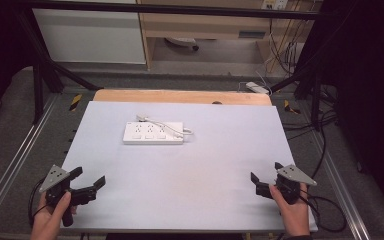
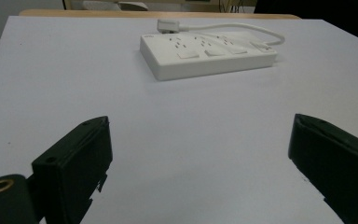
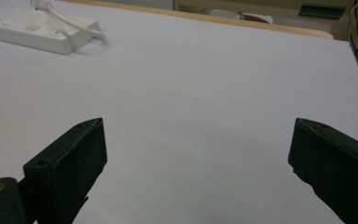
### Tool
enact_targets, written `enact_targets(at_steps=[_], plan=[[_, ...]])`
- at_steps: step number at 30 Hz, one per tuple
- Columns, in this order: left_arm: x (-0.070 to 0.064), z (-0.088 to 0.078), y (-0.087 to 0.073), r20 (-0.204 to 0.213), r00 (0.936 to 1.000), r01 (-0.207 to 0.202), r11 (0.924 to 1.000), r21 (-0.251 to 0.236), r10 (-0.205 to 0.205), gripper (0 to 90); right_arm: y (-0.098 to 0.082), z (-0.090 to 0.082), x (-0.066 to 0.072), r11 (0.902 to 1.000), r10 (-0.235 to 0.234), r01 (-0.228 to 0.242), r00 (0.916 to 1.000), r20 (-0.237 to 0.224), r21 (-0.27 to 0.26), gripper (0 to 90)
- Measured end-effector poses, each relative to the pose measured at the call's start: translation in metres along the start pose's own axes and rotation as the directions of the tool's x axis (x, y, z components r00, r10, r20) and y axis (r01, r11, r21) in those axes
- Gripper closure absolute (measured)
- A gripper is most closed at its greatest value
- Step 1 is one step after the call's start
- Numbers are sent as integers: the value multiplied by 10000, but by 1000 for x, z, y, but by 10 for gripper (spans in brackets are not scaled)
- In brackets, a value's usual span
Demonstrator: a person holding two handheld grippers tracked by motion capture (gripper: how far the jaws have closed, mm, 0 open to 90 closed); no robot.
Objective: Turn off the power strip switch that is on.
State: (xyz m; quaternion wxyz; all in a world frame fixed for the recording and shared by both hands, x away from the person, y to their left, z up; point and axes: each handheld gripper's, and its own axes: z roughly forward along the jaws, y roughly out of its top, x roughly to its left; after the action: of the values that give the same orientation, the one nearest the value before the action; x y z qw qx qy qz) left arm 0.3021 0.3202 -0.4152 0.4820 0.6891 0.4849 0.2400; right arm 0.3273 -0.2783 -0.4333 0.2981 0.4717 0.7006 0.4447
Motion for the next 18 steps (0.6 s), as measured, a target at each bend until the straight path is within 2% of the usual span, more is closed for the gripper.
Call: enact_targets(at_steps=[3, 4, 9, 15, 18], plan=[[-1, 0, 0, 49, 10000, 11, 10000, 8, -11, 62, 0, 1, 2, 9997, -151, 154, 9997, -174, 177, 51], [-1, 0, 0, 58, 10000, -11, 10000, 51, 10, 62, 0, 2, 3, 9992, -236, 248, 9990, -368, 315, 53], [-2, 0, -1, 107, 9999, -79, 9998, 201, 77, 62, 1, 4, 4, 9982, -267, 304, 9972, -693, 516, 54], [-5, 0, -1, 246, 9993, -278, 9981, 554, 264, 62, 1, 5, 5, 9977, -195, 253, 9956, -916, 625, 53], [-6, -1, -1, 248, 9994, -245, 9978, 615, 231, 62, 1, 5, 5, 9976, -161, 225, 9953, -957, 654, 51]])
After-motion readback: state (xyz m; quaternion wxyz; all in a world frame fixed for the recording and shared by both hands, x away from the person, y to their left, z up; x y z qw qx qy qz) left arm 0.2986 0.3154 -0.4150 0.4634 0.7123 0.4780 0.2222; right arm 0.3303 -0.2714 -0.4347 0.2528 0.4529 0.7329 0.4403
